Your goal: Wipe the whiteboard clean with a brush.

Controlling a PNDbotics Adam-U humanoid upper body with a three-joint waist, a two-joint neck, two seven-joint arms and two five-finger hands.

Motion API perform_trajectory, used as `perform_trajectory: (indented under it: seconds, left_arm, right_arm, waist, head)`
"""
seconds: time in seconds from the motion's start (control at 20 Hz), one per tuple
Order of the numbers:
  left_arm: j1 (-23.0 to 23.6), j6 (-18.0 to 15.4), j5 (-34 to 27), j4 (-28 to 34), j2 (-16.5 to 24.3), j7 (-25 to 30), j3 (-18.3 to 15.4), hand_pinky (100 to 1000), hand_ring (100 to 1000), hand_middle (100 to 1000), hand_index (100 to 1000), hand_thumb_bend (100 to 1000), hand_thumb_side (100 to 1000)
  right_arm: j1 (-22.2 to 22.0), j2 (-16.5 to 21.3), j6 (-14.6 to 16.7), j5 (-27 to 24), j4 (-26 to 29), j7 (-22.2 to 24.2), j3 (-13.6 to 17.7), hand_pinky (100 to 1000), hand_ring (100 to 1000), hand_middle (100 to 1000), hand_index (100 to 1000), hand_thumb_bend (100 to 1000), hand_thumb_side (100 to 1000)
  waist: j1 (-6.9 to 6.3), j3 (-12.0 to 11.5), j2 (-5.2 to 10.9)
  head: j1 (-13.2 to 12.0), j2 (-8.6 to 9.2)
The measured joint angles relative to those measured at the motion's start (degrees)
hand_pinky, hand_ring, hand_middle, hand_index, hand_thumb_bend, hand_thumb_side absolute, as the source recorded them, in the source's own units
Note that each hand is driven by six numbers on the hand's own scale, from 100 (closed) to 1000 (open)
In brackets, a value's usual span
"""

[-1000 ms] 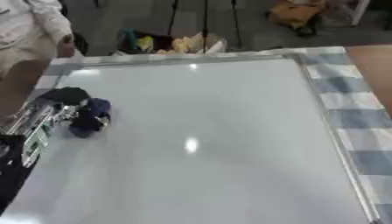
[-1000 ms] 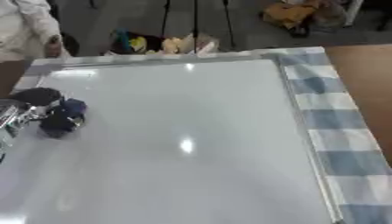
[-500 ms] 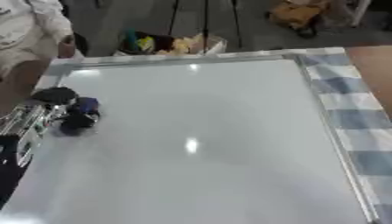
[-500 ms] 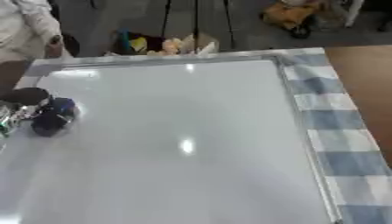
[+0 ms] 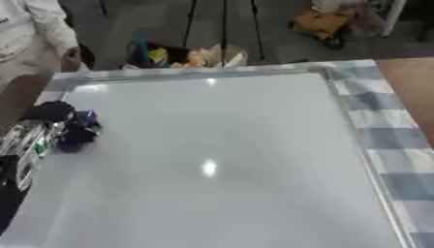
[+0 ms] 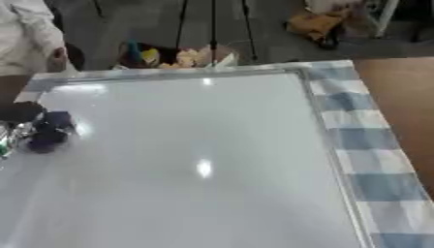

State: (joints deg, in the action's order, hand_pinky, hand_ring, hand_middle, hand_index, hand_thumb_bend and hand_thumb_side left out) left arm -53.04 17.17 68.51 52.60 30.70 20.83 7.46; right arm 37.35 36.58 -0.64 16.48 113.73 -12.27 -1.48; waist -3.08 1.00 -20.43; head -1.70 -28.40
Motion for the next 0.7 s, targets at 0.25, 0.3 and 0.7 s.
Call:
perform_trajectory:
  seconds: [0.25, 0.3, 0.7]
  left_arm:
    - [-0.40, 1.31, 0.06, -1.52, -0.04, -1.94, -0.68, 402, 530, 441, 368, 100, 811]
    - [-0.42, 1.45, 0.06, -1.72, -0.04, -2.16, -0.73, 402, 530, 440, 367, 100, 808]
    - [-0.55, 1.82, 0.04, -2.31, -0.04, -2.73, -1.04, 394, 514, 418, 366, 100, 781]
  right_arm:
    - [0.01, 0.00, 0.00, 0.00, 0.00, 0.00, 0.00, 826, 844, 759, 842, 100, 994]
    - [0.01, 0.00, 0.00, 0.00, 0.00, 0.00, 0.00, 826, 844, 759, 842, 100, 994]
    - [0.01, 0.00, -0.01, 0.00, 0.00, -0.01, 0.00, 826, 844, 759, 842, 100, 994]
  waist:
    - [-0.02, 0.18, -0.03]
    - [-0.03, 0.21, -0.03]
    - [-0.11, 0.23, -0.03]
  head:
    - [-0.19, 0.34]
    - [-0.20, 0.34]
    - [-0.23, 0.53]
